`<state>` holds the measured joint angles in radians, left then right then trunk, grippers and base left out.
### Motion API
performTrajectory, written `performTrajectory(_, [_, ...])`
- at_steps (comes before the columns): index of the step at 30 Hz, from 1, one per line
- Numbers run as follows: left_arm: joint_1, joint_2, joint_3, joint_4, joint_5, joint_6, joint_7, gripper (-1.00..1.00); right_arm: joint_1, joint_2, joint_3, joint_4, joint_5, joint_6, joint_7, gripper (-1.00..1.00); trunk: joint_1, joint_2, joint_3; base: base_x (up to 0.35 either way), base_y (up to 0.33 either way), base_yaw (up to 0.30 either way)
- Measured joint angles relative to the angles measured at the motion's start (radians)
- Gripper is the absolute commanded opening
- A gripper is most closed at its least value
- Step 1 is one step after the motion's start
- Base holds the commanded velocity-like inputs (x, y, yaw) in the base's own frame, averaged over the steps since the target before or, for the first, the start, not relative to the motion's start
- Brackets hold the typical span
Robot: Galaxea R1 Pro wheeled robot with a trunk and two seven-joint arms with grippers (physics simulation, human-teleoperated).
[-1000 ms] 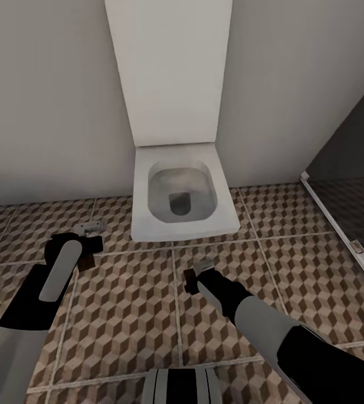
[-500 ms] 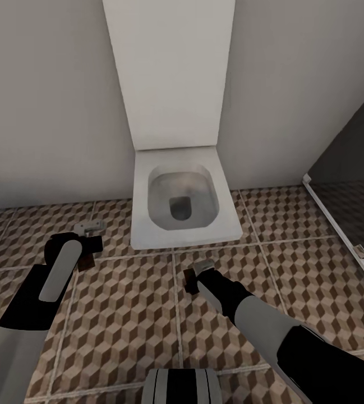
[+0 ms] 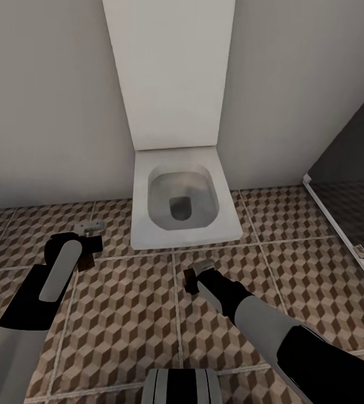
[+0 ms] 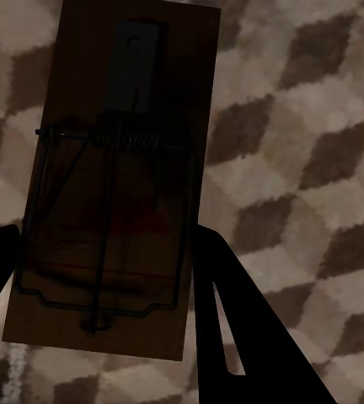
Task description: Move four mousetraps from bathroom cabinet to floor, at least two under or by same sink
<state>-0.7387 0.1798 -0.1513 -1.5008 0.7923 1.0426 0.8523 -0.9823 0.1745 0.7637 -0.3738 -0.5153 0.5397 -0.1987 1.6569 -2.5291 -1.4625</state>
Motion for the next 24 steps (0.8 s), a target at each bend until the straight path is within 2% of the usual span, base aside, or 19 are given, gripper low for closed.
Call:
performTrajectory(3, [0.000, 0.000, 0.000, 0.000, -0.001, 0.000, 0.001, -1.00, 0.000, 0.000, 0.000, 0.000, 0.000, -0.001, 0.000, -1.00, 0.000, 0.000, 0.000, 0.000, 0.000, 0.000])
performTrajectory(7, [0.000, 0.000, 0.000, 0.000, 0.000, 0.000, 0.003, -1.00, 0.000, 0.000, 0.001, 0.000, -0.002, -0.002, -0.001, -1.00, 0.002, -0.001, -0.015, 0.000, 0.000, 0.000])
performTrajectory(16, [0.000, 0.000, 0.000, 0.000, 0.000, 0.000, 0.004, -1.00, 0.000, 0.000, 0.000, -0.009, 0.001, -0.003, 0.000, -1.00, 0.002, -0.001, -0.015, 0.000, 0.000, 0.000])
performTrajectory(19, [0.000, 0.000, 0.000, -0.001, 0.000, 0.000, 0.005, -1.00, 0.000, 0.000, 0.001, -0.014, -0.001, -0.004, -0.001, -1.00, 0.003, -0.002, -0.027, 0.000, 0.000, 0.000])
performTrajectory(24, [0.000, 0.000, 0.000, -0.001, 0.000, 0.000, 0.005, -1.00, -0.002, 0.000, 0.001, -0.016, -0.001, -0.004, -0.001, -1.00, 0.004, -0.002, -0.031, 0.000, 0.000, 0.000])
